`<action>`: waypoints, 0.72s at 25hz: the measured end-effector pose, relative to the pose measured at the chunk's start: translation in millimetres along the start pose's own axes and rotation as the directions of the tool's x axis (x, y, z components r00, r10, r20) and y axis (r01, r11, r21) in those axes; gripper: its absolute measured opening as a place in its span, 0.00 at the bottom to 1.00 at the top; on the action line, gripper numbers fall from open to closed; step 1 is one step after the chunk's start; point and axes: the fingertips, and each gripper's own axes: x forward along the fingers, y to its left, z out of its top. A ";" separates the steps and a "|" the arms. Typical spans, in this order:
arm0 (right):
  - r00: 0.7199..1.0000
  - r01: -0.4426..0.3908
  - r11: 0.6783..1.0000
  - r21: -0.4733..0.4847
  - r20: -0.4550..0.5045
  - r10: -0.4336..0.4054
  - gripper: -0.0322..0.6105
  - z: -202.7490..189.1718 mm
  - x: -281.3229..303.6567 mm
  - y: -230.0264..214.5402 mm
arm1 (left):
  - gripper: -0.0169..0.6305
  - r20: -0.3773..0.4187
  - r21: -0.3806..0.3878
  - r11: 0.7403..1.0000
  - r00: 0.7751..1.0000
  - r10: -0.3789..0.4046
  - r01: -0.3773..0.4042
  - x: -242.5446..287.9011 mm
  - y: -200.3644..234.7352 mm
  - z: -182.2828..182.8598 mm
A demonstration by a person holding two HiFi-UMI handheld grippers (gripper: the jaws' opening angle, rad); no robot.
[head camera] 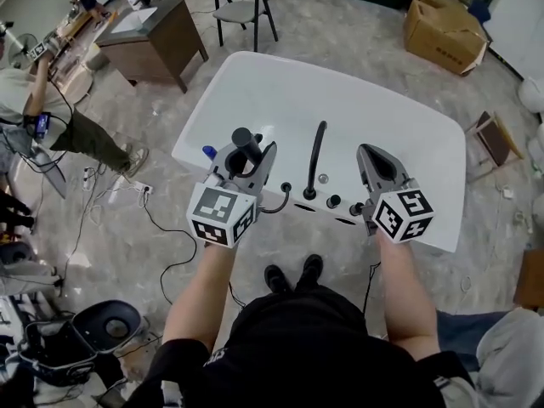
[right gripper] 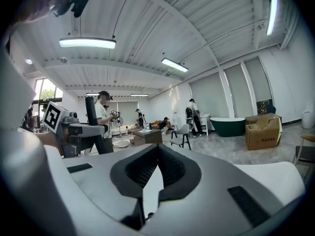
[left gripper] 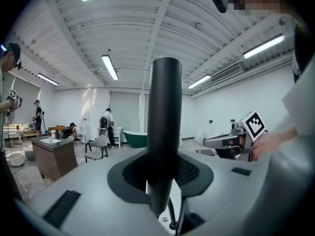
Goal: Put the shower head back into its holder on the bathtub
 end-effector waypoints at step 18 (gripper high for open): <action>0.991 0.089 0.996 -0.002 0.098 -0.088 0.07 55.3 -24.7 -39.7 | 0.21 0.151 0.050 0.984 0.972 -0.178 0.172 49.9 -29.0 90.4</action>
